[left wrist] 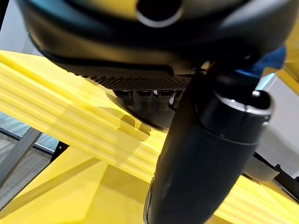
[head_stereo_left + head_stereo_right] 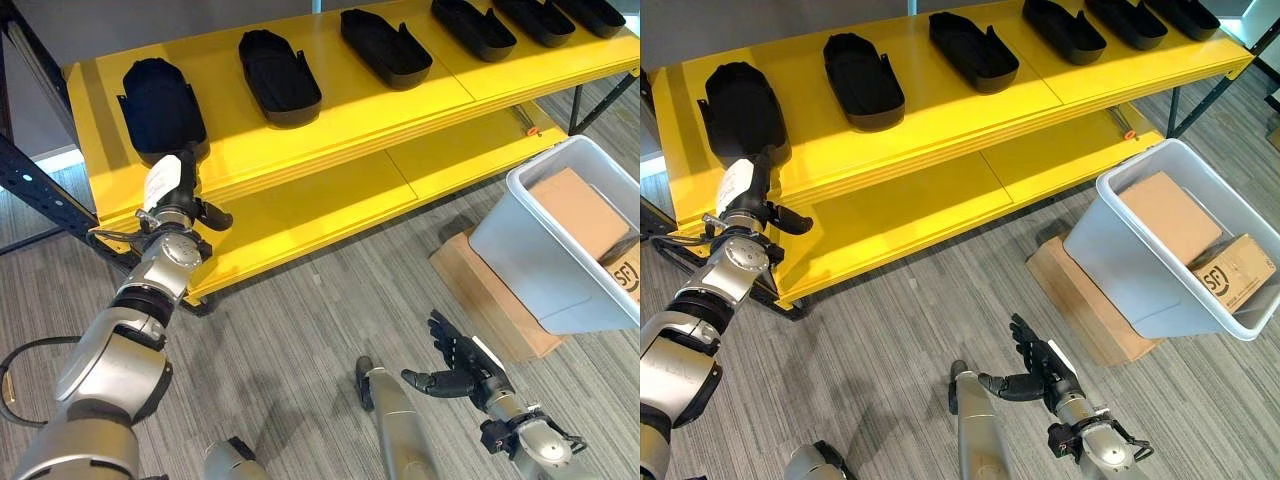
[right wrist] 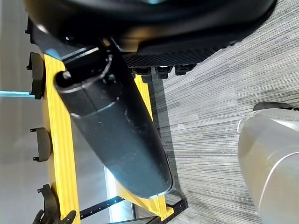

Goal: Move parts from the plastic box to the shelf.

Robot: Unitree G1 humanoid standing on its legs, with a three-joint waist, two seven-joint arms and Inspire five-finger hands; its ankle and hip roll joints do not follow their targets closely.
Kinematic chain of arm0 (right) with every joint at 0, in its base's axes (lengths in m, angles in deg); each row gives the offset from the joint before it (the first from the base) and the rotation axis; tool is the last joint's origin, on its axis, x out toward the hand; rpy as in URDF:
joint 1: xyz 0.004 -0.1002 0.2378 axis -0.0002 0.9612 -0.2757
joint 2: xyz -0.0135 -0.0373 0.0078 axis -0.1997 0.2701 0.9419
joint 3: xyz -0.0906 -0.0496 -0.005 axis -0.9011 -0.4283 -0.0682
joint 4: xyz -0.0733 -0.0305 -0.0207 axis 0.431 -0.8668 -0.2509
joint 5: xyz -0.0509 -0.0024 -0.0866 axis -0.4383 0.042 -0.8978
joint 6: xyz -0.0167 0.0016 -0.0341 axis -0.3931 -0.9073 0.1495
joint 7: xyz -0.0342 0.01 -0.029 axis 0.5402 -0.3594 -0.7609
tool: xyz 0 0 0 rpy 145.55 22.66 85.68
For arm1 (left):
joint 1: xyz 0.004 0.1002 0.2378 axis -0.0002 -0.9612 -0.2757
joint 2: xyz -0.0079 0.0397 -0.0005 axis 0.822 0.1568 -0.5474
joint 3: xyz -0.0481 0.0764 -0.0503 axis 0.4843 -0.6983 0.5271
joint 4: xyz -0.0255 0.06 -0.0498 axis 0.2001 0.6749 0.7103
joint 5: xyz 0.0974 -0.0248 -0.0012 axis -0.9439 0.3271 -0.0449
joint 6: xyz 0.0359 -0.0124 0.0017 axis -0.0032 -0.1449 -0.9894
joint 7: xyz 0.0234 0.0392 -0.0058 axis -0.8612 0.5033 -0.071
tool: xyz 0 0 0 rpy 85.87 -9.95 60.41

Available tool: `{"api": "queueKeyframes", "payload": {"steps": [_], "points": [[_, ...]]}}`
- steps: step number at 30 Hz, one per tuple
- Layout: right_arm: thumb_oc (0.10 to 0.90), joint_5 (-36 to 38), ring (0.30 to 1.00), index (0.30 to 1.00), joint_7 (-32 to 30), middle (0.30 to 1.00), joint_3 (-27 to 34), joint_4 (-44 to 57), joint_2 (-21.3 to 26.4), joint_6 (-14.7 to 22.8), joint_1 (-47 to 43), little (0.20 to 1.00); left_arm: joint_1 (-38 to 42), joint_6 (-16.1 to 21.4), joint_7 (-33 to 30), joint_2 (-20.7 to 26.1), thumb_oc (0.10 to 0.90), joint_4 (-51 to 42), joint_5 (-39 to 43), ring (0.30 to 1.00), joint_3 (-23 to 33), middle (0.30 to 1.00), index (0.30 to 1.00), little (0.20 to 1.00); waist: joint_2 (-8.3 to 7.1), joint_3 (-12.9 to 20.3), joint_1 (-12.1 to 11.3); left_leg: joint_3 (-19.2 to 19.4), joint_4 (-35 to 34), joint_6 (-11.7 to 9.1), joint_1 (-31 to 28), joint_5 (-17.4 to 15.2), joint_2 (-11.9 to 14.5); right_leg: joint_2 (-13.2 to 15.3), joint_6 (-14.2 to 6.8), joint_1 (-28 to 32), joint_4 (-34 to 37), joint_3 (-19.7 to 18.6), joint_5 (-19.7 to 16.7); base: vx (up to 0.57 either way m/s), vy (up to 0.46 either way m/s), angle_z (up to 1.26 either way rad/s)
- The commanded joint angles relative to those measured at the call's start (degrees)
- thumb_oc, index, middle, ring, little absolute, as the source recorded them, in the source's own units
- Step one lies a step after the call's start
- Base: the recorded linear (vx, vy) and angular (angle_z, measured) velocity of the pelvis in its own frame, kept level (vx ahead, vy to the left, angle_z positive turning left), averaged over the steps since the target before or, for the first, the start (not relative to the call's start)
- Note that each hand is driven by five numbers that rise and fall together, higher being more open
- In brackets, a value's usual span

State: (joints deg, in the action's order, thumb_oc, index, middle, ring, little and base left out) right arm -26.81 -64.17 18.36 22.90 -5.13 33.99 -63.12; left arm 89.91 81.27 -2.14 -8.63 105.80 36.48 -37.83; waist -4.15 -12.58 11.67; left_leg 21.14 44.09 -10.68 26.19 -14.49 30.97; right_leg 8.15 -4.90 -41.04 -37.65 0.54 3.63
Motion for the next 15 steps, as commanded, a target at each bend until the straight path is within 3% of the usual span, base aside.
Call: {"api": "queueKeyframes", "payload": {"steps": [1, 15], "points": [[0.900, 2.6, 1.000, 1.000, 0.1, 1.000, 2.5, 0.7, 2.8, 4.7, -1.4, 1.000, 7.8, 3.4, -2.2, 2.1, 0.900, 1.2, -0.3, 1.000, 3.7, 1.000, 1.000, 1.000, 0.95, 2.0, 0.3, -5.8, -1.8, -1.0, 5.1, 8.1, 1.4, 4.4, -4.8, 5.4, -1.1, -3.4, 2.8, 0.00, 0.000, 0.00], [0.900, 2.6, 1.000, 1.000, 0.1, 1.000, 2.5, 0.5, 2.7, 4.9, -1.3, 1.000, 8.2, 3.7, -2.6, 2.9, 0.900, 1.8, 1.3, 1.000, 4.7, 1.000, 1.000, 1.000, 0.80, 1.8, 0.5, -5.8, -1.1, -1.0, 5.7, 7.9, 1.3, 4.5, -4.9, 4.6, -1.3, -3.7, 2.7, 0.00, 0.001, -0.01]]}}
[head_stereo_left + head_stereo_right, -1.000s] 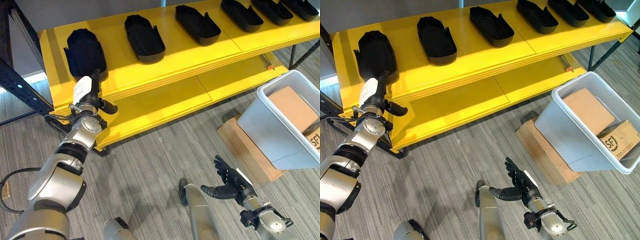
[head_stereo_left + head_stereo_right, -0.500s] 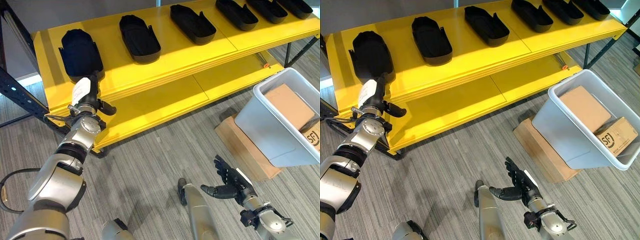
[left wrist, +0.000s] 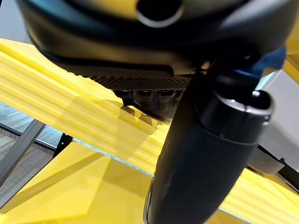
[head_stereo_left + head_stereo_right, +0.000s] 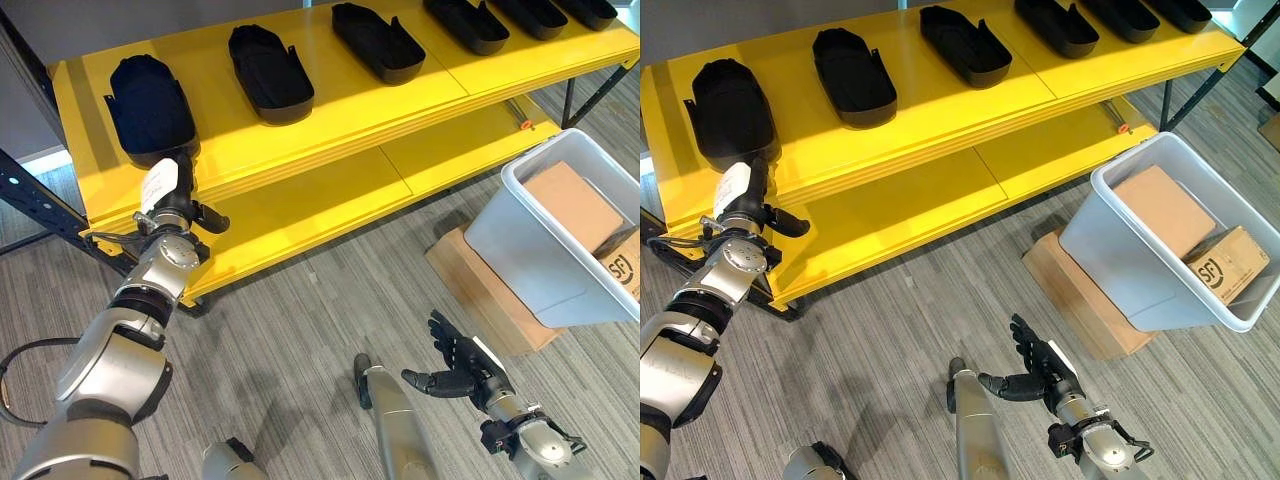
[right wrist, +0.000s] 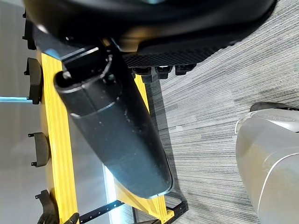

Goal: Move parts from the plastic box to the shelf.

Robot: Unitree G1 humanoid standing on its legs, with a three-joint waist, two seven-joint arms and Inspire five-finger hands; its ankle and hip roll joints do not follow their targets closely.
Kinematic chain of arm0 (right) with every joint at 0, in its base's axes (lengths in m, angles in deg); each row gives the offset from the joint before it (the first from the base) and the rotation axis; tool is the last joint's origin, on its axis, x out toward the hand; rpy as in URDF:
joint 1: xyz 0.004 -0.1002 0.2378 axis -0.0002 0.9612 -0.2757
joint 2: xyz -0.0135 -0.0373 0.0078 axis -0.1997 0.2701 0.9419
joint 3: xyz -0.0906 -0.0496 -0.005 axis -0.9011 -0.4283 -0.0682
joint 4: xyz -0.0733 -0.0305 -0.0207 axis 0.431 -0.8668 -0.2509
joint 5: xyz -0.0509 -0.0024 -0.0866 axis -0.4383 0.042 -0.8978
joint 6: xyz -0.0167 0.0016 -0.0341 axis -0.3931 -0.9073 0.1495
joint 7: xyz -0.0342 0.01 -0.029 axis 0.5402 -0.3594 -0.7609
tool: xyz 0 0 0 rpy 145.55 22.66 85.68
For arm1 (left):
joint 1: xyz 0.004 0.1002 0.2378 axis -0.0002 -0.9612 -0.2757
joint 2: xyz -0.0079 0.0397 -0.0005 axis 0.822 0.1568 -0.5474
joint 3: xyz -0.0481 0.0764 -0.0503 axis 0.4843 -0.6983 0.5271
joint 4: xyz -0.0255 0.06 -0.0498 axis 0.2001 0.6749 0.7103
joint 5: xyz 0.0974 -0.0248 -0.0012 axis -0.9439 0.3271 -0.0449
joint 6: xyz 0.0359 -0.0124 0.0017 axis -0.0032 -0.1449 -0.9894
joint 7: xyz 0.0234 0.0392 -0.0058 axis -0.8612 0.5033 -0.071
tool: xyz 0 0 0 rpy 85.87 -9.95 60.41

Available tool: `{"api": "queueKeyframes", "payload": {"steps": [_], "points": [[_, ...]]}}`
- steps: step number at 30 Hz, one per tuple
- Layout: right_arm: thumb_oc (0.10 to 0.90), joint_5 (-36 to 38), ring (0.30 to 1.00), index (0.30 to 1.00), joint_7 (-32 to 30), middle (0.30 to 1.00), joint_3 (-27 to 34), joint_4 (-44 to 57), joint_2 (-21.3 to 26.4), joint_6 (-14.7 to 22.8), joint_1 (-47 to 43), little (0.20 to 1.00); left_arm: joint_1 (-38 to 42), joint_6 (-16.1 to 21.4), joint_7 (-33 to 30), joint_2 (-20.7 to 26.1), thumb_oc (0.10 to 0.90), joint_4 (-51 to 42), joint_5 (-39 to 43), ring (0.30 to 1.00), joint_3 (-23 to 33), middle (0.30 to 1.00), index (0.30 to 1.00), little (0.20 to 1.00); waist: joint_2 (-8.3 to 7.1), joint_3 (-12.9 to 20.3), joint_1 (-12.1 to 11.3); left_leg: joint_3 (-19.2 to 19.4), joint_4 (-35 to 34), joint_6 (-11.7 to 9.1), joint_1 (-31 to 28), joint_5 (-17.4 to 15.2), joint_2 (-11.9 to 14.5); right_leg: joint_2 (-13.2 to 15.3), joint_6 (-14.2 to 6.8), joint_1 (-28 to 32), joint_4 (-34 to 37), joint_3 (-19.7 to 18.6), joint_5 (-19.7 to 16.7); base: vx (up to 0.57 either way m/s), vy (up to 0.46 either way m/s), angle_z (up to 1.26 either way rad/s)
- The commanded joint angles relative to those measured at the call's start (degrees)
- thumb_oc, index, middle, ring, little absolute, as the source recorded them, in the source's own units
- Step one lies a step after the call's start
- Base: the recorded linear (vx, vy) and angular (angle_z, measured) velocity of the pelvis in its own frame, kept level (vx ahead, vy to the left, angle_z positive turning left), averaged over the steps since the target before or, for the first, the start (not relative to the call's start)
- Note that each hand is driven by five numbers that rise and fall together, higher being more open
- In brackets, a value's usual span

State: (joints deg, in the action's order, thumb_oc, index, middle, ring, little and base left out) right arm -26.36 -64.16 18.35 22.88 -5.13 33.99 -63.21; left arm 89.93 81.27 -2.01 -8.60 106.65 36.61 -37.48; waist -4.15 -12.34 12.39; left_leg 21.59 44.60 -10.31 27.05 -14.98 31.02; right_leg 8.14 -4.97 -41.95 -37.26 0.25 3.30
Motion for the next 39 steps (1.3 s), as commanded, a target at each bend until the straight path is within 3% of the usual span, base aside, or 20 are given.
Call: {"api": "queueKeyframes", "payload": {"steps": [1, 39], "points": [[0.900, 2.2, 1.000, 1.000, 0.1, 1.000, 2.5, 0.5, 2.7, 5.0, -1.2, 1.000, 8.3, 3.7, -2.9, 2.9, 0.900, 0.8, 1.3, 1.000, 4.4, 1.000, 1.000, 1.000, 0.80, 1.6, -0.3, -6.1, -1.7, -1.4, 4.7, 8.4, 1.2, 4.5, -4.8, 5.4, -1.7, -3.5, 3.0, 0.00, 0.000, 0.00], [0.900, 2.2, 1.000, 1.000, -0.2, 1.000, 3.0, -1.7, 2.4, 5.1, -0.7, 1.000, 9.9, 3.9, -3.3, 5.8, 0.900, -2.0, 1.0, 1.000, 3.5, 1.000, 1.000, 1.000, 0.62, 1.8, -0.4, -6.2, 0.2, -0.8, 6.2, 6.9, 0.9, 4.9, -5.0, 3.9, -2.2, -4.3, 2.6, 0.00, 0.001, 0.00]]}}
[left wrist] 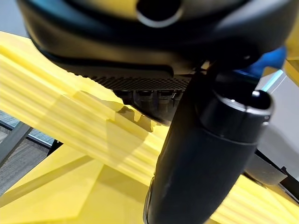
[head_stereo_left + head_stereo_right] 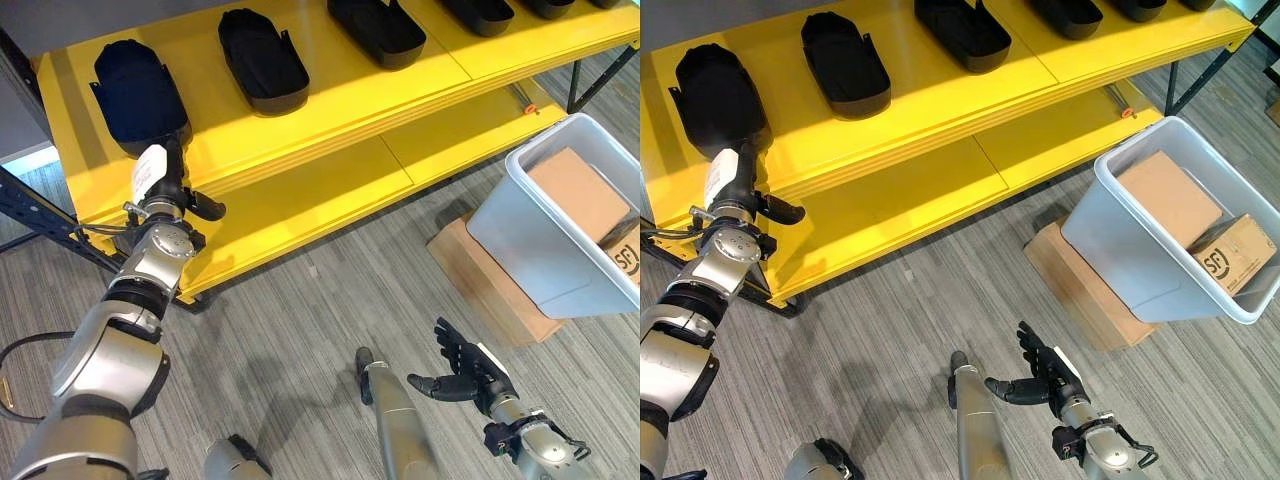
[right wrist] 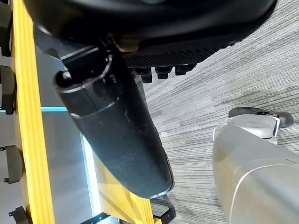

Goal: Move parts from the plastic box to the shelf.

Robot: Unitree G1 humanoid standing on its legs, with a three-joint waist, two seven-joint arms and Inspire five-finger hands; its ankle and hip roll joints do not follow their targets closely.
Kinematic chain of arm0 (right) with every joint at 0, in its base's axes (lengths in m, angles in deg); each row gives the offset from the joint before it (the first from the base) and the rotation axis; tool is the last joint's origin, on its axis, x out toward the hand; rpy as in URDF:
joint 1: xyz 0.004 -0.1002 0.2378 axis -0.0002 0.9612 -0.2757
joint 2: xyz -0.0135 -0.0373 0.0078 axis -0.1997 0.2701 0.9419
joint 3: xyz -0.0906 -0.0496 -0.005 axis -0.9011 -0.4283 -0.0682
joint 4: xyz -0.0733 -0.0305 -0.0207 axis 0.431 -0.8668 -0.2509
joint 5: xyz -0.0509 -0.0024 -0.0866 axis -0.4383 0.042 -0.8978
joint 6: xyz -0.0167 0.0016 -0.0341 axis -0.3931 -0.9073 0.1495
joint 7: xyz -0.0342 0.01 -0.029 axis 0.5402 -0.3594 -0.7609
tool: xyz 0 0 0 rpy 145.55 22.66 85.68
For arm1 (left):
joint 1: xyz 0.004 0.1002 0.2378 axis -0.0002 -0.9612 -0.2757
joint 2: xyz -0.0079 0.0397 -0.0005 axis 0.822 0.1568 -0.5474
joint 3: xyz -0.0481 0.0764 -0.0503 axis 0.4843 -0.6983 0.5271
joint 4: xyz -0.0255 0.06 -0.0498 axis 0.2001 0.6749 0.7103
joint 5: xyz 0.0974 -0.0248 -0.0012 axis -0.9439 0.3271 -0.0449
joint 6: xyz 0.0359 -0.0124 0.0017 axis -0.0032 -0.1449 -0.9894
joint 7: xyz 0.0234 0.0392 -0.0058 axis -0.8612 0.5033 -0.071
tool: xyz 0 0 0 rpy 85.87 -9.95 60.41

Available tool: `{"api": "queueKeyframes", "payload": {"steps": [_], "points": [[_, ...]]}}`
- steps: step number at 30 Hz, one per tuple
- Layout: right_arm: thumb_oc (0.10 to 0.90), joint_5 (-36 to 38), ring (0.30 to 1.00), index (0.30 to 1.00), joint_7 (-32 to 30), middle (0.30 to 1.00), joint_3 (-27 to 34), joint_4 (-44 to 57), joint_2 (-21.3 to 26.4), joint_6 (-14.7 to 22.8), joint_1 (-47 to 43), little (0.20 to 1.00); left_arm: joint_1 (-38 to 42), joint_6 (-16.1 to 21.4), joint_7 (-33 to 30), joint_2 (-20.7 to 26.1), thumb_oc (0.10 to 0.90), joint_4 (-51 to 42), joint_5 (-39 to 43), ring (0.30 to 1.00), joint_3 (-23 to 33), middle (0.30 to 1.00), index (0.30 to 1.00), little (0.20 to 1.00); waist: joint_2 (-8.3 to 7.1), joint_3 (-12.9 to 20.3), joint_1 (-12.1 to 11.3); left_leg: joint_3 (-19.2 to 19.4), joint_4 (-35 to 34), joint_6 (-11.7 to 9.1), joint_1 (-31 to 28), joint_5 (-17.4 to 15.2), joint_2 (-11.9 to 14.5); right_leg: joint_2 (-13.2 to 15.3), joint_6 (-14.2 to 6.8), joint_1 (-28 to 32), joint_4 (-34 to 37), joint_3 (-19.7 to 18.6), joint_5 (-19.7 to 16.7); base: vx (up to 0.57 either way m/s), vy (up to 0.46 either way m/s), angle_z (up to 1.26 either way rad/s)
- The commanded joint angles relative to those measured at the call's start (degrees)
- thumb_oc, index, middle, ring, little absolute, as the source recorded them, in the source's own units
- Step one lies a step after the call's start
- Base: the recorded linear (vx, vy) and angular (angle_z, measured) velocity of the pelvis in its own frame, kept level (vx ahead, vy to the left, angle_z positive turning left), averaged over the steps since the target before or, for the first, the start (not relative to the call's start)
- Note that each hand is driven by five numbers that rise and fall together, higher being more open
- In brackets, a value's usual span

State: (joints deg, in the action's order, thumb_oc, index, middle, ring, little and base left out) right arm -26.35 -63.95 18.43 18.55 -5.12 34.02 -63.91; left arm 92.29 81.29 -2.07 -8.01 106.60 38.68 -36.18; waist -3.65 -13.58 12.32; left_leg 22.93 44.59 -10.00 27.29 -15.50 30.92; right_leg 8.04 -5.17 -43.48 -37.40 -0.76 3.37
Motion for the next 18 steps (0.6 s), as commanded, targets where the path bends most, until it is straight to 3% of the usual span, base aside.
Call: {"api": "queueKeyframes", "payload": {"steps": [1, 18], "points": [[0.900, 2.1, 1.000, 1.000, -0.4, 1.000, 3.0, 2.8, 2.4, 5.0, 0.0, 1.000, 7.8, 3.7, -3.3, 5.5, 0.900, -2.1, -1.3, 1.000, 2.1, 1.000, 1.000, 1.000, 0.18, 3.0, -0.5, -7.5, 0.1, -1.1, 6.0, 7.4, 1.0, 5.1, -4.8, 5.1, -2.2, -3.4, 2.4, 0.00, 0.000, 0.00], [0.900, 2.5, 1.000, 1.000, -0.3, 1.000, 3.0, 2.3, 2.5, 4.9, 0.3, 1.000, 9.3, 3.7, -3.4, 6.3, 0.900, -1.9, -1.0, 1.000, 1.5, 1.000, 1.000, 1.000, 0.47, 2.9, -0.6, -7.7, 0.8, -0.8, 6.5, 7.0, 0.5, 5.5, -4.8, 4.8, -2.6, -3.6, 2.5, 0.00, 0.000, 0.00]]}}
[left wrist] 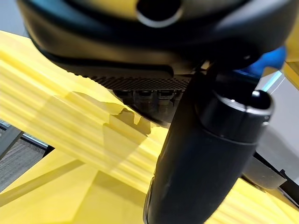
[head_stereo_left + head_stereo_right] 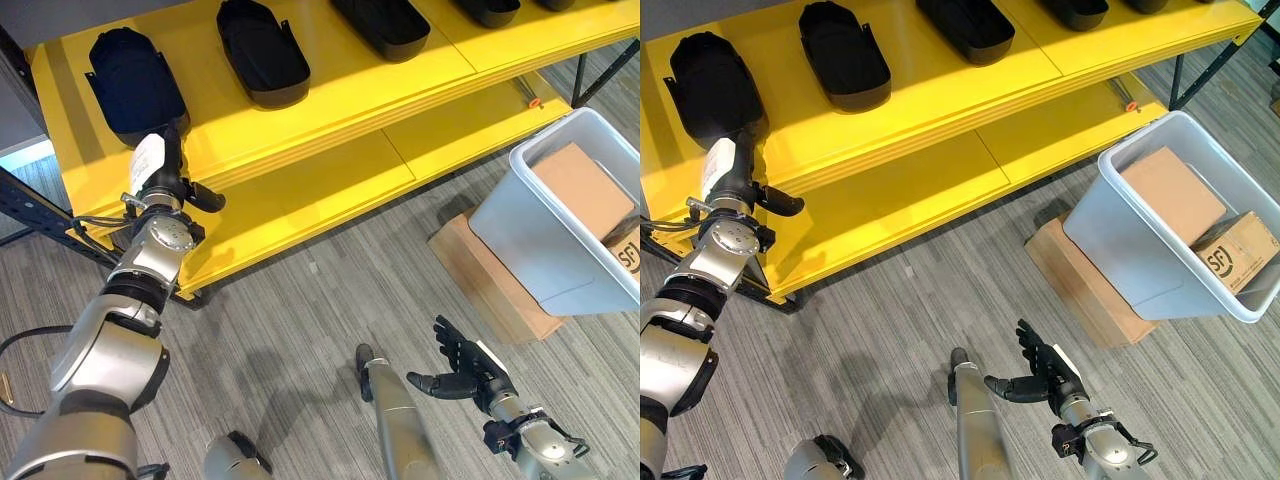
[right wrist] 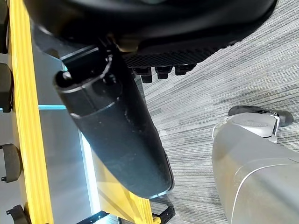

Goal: Move parts from the plastic box to the shelf.

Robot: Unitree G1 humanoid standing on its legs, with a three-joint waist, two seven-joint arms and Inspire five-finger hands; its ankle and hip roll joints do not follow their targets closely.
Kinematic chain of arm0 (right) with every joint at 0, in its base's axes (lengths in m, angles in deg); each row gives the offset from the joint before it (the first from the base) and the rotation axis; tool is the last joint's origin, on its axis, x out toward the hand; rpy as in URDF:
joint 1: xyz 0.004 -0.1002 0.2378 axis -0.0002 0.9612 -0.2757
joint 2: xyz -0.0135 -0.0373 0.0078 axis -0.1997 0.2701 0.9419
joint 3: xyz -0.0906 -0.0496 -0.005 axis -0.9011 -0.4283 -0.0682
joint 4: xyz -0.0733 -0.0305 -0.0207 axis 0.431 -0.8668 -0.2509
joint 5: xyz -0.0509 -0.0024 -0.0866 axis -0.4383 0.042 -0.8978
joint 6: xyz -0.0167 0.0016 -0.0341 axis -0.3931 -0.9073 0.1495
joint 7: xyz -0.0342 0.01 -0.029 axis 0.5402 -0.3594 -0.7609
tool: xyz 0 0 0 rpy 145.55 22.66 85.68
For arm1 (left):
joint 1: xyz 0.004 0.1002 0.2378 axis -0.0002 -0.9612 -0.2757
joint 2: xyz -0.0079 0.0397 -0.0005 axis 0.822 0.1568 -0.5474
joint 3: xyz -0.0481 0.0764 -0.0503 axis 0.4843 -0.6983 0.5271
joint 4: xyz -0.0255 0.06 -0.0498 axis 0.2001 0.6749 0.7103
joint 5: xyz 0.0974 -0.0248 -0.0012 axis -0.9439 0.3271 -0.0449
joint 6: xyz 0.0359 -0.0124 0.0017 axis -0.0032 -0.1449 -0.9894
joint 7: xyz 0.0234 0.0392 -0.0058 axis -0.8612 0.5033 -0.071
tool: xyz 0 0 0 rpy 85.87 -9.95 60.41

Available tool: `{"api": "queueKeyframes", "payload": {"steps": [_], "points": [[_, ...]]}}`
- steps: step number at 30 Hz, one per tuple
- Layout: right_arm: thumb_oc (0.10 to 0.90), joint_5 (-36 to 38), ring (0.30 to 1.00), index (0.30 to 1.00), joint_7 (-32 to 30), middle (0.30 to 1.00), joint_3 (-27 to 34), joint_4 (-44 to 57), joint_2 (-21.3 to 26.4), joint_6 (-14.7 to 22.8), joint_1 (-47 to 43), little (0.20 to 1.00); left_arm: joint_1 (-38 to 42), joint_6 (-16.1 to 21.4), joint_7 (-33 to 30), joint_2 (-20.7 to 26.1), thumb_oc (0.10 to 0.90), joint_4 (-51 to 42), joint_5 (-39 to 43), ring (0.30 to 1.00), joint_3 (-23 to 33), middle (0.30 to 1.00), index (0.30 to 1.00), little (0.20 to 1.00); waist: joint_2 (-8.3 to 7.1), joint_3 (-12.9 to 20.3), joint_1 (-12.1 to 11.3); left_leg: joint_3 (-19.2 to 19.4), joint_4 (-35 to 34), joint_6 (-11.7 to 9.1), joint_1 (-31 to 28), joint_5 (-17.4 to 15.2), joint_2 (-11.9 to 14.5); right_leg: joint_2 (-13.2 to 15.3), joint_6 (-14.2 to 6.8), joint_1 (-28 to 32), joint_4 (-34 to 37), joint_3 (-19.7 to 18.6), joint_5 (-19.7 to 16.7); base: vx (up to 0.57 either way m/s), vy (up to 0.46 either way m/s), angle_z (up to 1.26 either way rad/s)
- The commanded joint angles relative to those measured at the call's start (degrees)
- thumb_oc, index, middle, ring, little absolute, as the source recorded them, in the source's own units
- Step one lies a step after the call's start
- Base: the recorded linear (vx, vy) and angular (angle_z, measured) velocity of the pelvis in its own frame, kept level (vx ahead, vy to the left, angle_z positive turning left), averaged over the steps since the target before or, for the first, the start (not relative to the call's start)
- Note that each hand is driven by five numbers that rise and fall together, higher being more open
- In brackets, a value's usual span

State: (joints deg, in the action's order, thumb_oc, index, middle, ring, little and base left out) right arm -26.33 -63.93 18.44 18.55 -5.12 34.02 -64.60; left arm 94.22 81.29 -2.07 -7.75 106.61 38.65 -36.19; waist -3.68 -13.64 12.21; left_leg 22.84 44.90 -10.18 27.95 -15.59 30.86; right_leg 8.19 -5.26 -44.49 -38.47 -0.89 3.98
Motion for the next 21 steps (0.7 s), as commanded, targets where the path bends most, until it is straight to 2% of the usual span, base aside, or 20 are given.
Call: {"api": "queueKeyframes", "payload": {"steps": [1, 11, 18, 21], "points": [[0.900, 2.4, 1.000, 1.000, -0.3, 1.000, 3.1, 2.2, 2.6, 4.9, 1.1, 1.000, 7.4, 3.7, -3.5, 5.9, 0.900, -2.1, -0.9, 1.000, 1.5, 1.000, 1.000, 1.000, 0.49, 2.9, -0.6, -7.6, 0.5, -0.6, 5.8, 7.1, 0.5, 5.3, -4.7, 5.8, -1.6, -3.5, 1.9, 0.00, 0.000, 0.00], [0.900, 2.1, 1.000, 1.000, -0.5, 1.000, 3.0, 1.8, 2.4, 5.0, 0.8, 1.000, 5.1, 5.3, -3.6, 5.2, 0.900, -7.5, 0.0, 1.000, 2.5, 1.000, 1.000, 1.000, 0.46, 2.7, -0.8, -8.0, 0.9, -0.6, 5.9, 6.7, 0.3, 5.2, -4.4, 5.8, -2.4, -3.3, 2.6, 0.00, -0.001, 0.01], [0.900, 1.5, 1.000, 1.000, -1.2, 1.000, 4.1, 2.0, 1.7, 5.3, 0.8, 1.000, -0.4, 7.4, -4.4, 3.3, 0.900, -17.3, 1.7, 1.000, 5.5, 1.000, 1.000, 1.000, 0.42, 2.3, -1.5, -8.6, 1.0, -0.5, 5.9, 6.7, 0.3, 5.1, -3.9, 6.3, -3.1, -2.9, 3.2, 0.00, -0.012, 0.01], [0.900, 1.4, 1.000, 1.000, -1.7, 1.000, 5.0, 2.6, 1.0, 5.6, 1.2, 1.000, -5.2, 8.8, -4.6, 2.1, 0.900, -25.0, 4.0, 1.000, 8.2, 1.000, 1.000, 1.000, 0.48, 1.9, -2.0, -9.0, 1.1, -0.5, 6.0, 6.6, 0.1, 5.2, -3.7, 6.7, -3.5, -2.6, 3.4, -0.02, -0.034, 0.08]]}}
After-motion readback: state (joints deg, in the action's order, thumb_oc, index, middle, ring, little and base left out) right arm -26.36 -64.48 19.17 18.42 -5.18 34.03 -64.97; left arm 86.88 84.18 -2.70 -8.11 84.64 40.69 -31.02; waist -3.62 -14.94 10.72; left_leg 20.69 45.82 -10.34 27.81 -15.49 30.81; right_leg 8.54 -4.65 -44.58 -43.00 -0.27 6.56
